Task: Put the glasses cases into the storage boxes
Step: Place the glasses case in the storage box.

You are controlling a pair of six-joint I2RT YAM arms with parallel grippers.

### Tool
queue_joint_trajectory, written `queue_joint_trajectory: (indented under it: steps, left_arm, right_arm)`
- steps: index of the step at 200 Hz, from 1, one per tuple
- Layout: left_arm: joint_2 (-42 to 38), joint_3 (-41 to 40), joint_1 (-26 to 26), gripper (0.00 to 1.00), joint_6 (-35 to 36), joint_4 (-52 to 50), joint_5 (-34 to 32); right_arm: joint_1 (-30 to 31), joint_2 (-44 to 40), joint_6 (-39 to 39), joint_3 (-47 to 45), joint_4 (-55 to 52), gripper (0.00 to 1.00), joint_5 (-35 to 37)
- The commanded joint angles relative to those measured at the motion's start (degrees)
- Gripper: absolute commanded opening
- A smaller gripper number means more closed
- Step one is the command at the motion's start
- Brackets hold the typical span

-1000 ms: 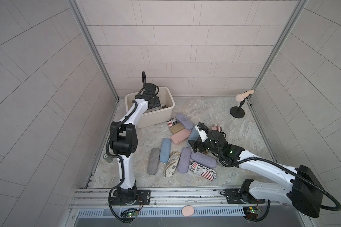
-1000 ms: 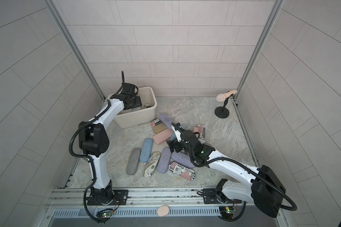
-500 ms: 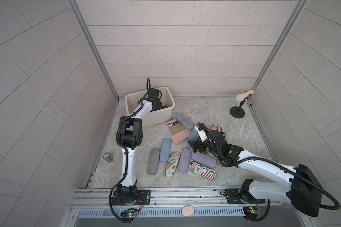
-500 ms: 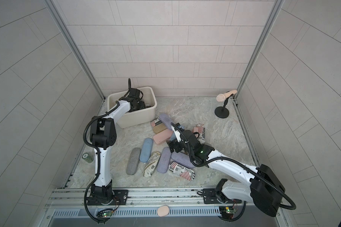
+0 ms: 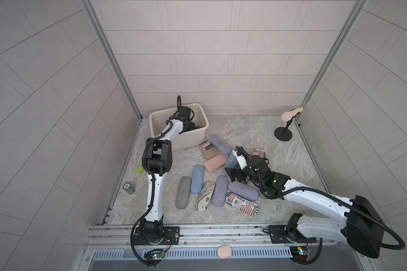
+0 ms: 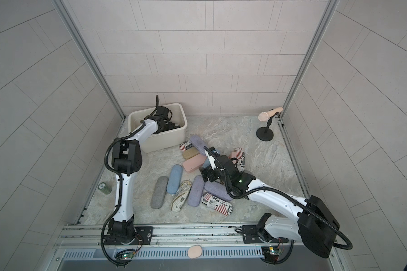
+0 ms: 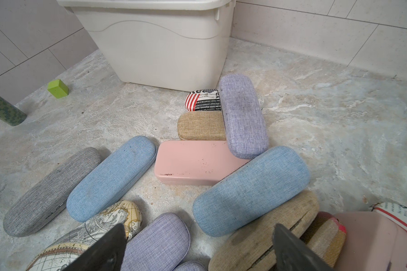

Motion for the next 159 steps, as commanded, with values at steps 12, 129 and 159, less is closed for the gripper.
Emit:
queue_joint_trajectory:
  steps: [12, 129, 159]
  left_arm:
    - [-6.0, 2.4, 0.0, 0.88, 2.4, -1.7, 0.4]
    - [-25.9, 2.5, 0.4, 0.95, 6.3, -6.3, -0.2]
    - [-41.6, -19.3, -0.1, 0.92, 4.8, 0.7, 2.2]
  right_arm:
    - [0.1, 0.0, 0.1, 0.7, -0.4, 0.99, 0.6]
    - [0.1, -2.5, 0.6, -0.6, 0.3, 0.99, 5.1]
    - [0.1, -4.5, 1.4, -1.8, 1.2, 0.97, 7.6]
